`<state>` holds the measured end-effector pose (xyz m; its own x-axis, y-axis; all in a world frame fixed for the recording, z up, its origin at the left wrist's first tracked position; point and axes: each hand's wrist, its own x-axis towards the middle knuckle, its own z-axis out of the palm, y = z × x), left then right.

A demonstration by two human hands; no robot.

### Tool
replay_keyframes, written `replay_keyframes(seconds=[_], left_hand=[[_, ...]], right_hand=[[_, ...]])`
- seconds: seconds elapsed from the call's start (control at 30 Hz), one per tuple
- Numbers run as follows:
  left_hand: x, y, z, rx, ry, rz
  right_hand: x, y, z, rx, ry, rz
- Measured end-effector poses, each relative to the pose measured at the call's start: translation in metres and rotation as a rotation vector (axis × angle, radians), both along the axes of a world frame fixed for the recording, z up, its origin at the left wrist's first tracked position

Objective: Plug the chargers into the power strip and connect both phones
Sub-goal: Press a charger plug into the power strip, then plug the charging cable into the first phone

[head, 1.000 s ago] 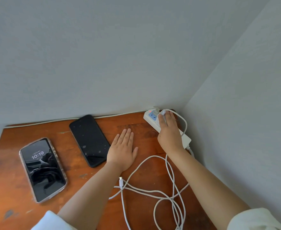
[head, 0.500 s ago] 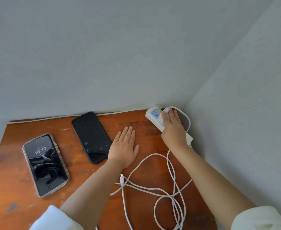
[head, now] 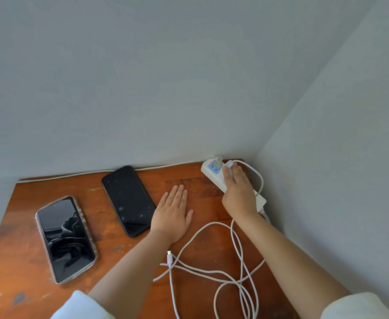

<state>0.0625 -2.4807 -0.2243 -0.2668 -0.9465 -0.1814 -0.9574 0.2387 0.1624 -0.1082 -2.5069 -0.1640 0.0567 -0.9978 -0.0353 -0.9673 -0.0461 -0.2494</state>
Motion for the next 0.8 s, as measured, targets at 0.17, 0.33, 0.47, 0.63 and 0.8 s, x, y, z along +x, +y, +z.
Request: replay_keyframes(seconds=[0.17,0.33,0.47,0.63,0.8], left_hand=[[-0.001,0.0,0.003,0.026,-0.017,0.005],[0.002,-0.004,0.026,0.062,-0.039,-0.044],[0.027,0.014,0.039,-0.046,-0.004,-0.058],[0.083,0.065,0.037,-0.061,0.112,0.025],[0.13,0.118,0.035,-0.011,0.216,0.119]], right_hand=[[0.0,0.002,0.002,0.025,-0.001,-0.02],[0.001,0.007,0.011,0.04,-0.079,-0.037],[0.001,0.012,0.01,0.062,-0.149,-0.026],[0.009,0.04,0.011,0.079,-0.189,-0.084],[0.039,0.101,-0.001,0.089,-0.254,0.078]])
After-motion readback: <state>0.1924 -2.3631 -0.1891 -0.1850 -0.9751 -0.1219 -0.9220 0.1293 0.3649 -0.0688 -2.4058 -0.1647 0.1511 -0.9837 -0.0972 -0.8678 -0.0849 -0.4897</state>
